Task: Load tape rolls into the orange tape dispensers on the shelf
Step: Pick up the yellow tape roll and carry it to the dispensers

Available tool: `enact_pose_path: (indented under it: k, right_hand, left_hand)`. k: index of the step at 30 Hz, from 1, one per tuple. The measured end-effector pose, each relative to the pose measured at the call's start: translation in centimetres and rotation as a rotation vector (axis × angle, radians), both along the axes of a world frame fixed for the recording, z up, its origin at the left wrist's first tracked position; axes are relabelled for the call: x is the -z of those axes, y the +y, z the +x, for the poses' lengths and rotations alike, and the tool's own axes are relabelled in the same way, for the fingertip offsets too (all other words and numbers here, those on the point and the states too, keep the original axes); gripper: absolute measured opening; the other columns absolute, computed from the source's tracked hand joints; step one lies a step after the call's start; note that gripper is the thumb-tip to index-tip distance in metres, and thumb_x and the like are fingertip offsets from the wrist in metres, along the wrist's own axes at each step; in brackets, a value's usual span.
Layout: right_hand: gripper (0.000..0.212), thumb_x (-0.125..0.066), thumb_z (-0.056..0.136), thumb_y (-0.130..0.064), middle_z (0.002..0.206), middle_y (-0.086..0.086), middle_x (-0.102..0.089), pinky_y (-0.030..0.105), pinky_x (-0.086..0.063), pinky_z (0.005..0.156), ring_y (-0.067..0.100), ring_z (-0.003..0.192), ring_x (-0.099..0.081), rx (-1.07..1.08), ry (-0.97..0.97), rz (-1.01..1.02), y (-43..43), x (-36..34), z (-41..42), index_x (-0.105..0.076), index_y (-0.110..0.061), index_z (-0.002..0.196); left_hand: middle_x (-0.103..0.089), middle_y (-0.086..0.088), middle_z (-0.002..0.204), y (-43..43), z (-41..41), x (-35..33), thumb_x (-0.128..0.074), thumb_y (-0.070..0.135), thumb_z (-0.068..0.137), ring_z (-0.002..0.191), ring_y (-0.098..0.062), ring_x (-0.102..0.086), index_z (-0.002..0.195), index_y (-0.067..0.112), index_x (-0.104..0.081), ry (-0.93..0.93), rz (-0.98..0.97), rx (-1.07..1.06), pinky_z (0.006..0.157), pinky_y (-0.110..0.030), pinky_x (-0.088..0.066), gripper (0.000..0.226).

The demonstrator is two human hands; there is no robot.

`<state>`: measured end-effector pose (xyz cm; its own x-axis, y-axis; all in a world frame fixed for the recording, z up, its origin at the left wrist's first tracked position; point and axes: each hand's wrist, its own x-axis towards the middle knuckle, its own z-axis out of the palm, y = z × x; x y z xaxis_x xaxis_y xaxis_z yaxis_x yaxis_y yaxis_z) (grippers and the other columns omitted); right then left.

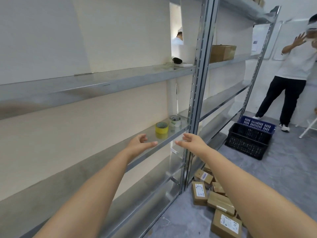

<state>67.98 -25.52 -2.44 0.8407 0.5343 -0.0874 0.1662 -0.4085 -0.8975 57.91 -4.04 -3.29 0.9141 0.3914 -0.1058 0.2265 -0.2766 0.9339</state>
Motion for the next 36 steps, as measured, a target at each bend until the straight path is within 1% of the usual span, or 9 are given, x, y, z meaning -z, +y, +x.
enact_pose_path:
  k: [3, 9, 13, 18, 21, 24, 26, 31, 36]
  right_hand:
    - [0.086, -0.068, 0.077, -0.043, 0.148, 0.009, -0.037, 0.040, -0.032, 0.109, 0.024, 0.134, -0.038, 0.001, 0.003, -0.017, 1.2, 0.8, 2.8, -0.025, -0.011, 0.144]
    - [0.085, -0.069, 0.077, -0.042, 0.147, 0.009, -0.038, 0.036, -0.034, 0.106, 0.023, 0.133, -0.039, 0.003, 0.015, 0.000, 3.8, 1.5, 8.4, -0.026, -0.012, 0.144]
    - [0.082, -0.069, 0.078, -0.040, 0.146, 0.008, -0.040, 0.030, -0.034, 0.101, 0.021, 0.131, -0.041, -0.056, 0.042, -0.002, 5.4, 2.3, 13.0, -0.027, -0.012, 0.143]
    - [0.085, -0.068, 0.077, -0.046, 0.147, 0.007, -0.038, 0.037, -0.033, 0.107, 0.021, 0.132, -0.040, -0.129, 0.053, -0.032, 7.5, 2.9, 20.2, -0.026, -0.012, 0.144]
    - [0.089, -0.069, 0.076, -0.044, 0.149, 0.007, -0.035, 0.037, -0.032, 0.107, 0.022, 0.134, -0.038, -0.211, 0.071, -0.084, 8.7, 3.5, 24.6, -0.024, -0.011, 0.144]
    - [0.092, -0.072, 0.074, -0.044, 0.151, 0.009, -0.032, 0.035, -0.031, 0.108, 0.023, 0.135, -0.036, -0.289, 0.089, -0.164, 10.0, 4.5, 28.6, -0.024, -0.009, 0.144]
    - [0.093, -0.072, 0.073, -0.046, 0.150, 0.010, -0.034, 0.033, -0.032, 0.107, 0.023, 0.135, -0.037, -0.328, 0.091, -0.210, 10.9, 5.2, 30.9, -0.025, -0.008, 0.143]
    - [0.095, -0.073, 0.069, -0.049, 0.146, 0.011, -0.040, 0.028, -0.034, 0.102, 0.023, 0.131, -0.042, -0.436, 0.076, -0.306, 13.5, 7.0, 34.7, -0.028, -0.008, 0.142]
    - [0.086, -0.077, 0.069, -0.038, 0.141, 0.008, -0.044, 0.030, -0.040, 0.101, 0.023, 0.125, -0.047, -0.524, 0.077, -0.330, 15.7, 9.9, 34.8, -0.035, -0.009, 0.137]
  left_hand:
    - [-0.049, -0.006, 0.137, 1.1, 2.8, 0.7, -0.078, 0.038, 0.069, 0.116, -0.014, -0.049, 0.139, 0.011, -0.036, 0.015, -0.009, 0.013, 0.094, -0.025, -0.037, 0.086]
    - [-0.048, -0.007, 0.137, 2.8, 7.8, 1.8, -0.077, 0.035, 0.071, 0.114, -0.012, -0.048, 0.139, 0.011, -0.035, 0.032, -0.022, 0.008, 0.092, -0.024, -0.037, 0.084]
    - [-0.047, -0.008, 0.139, 4.0, 11.6, 2.5, -0.076, 0.034, 0.072, 0.123, -0.016, -0.046, 0.139, 0.009, -0.034, 0.054, 0.003, -0.015, 0.095, -0.024, -0.037, 0.084]
    - [-0.049, -0.007, 0.138, 5.9, 18.0, 2.8, -0.076, 0.036, 0.072, 0.125, -0.018, -0.045, 0.140, 0.010, -0.035, 0.057, 0.034, -0.095, 0.097, -0.025, -0.037, 0.084]
    - [-0.049, -0.005, 0.136, 6.8, 21.8, 3.2, -0.077, 0.039, 0.070, 0.124, -0.017, -0.046, 0.140, 0.012, -0.035, 0.080, 0.014, -0.155, 0.096, -0.026, -0.037, 0.086]
    - [-0.049, -0.004, 0.136, 7.4, 25.1, 4.3, -0.078, 0.042, 0.068, 0.125, -0.018, -0.045, 0.140, 0.013, -0.033, 0.119, 0.002, -0.187, 0.099, -0.028, -0.038, 0.089]
    - [-0.049, -0.004, 0.137, 7.9, 26.9, 5.0, -0.079, 0.041, 0.067, 0.126, -0.018, -0.044, 0.140, 0.014, -0.033, 0.146, -0.002, -0.210, 0.099, -0.027, -0.037, 0.091]
    - [-0.048, -0.005, 0.137, 8.2, 29.0, 7.4, -0.083, 0.033, 0.064, 0.127, -0.019, -0.043, 0.140, 0.012, -0.033, 0.200, -0.035, -0.301, 0.097, -0.026, -0.037, 0.092]
    - [-0.048, -0.008, 0.137, 7.9, 28.9, 10.4, -0.085, 0.024, 0.062, 0.119, -0.016, -0.047, 0.139, 0.010, -0.033, 0.261, -0.029, -0.374, 0.089, -0.021, -0.036, 0.094]
